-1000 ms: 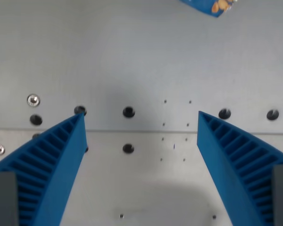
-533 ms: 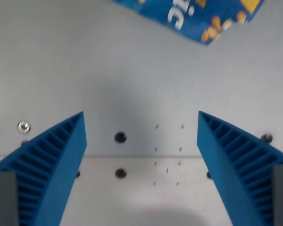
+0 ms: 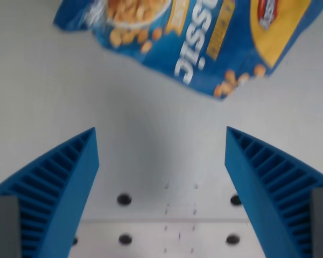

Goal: Move above the blue bag

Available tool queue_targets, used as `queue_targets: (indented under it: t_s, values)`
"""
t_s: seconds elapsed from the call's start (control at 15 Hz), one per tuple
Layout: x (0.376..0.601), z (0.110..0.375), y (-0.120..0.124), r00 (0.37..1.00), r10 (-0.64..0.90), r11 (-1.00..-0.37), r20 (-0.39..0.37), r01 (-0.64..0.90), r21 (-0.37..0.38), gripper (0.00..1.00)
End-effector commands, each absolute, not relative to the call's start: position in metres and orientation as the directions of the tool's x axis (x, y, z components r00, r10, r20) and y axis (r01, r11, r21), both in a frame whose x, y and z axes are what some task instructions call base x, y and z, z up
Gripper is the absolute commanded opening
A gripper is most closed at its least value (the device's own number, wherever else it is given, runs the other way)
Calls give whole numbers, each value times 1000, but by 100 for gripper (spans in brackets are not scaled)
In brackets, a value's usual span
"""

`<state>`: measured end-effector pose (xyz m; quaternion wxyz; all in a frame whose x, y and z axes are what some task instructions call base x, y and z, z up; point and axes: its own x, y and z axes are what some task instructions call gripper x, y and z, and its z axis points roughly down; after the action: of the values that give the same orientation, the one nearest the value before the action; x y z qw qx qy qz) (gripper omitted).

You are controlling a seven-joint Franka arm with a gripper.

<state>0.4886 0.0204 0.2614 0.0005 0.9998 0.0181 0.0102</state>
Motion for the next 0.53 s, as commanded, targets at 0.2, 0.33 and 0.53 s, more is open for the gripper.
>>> queue_targets:
  t_s: [0.2, 0.33, 0.53]
  values:
    - [517, 248, 8, 999, 44, -999, 14, 44, 24, 100]
    - [527, 241, 3, 999, 40, -999, 16, 39, 28, 100]
    - [543, 231, -3, 999, 37, -999, 16, 36, 31, 100]
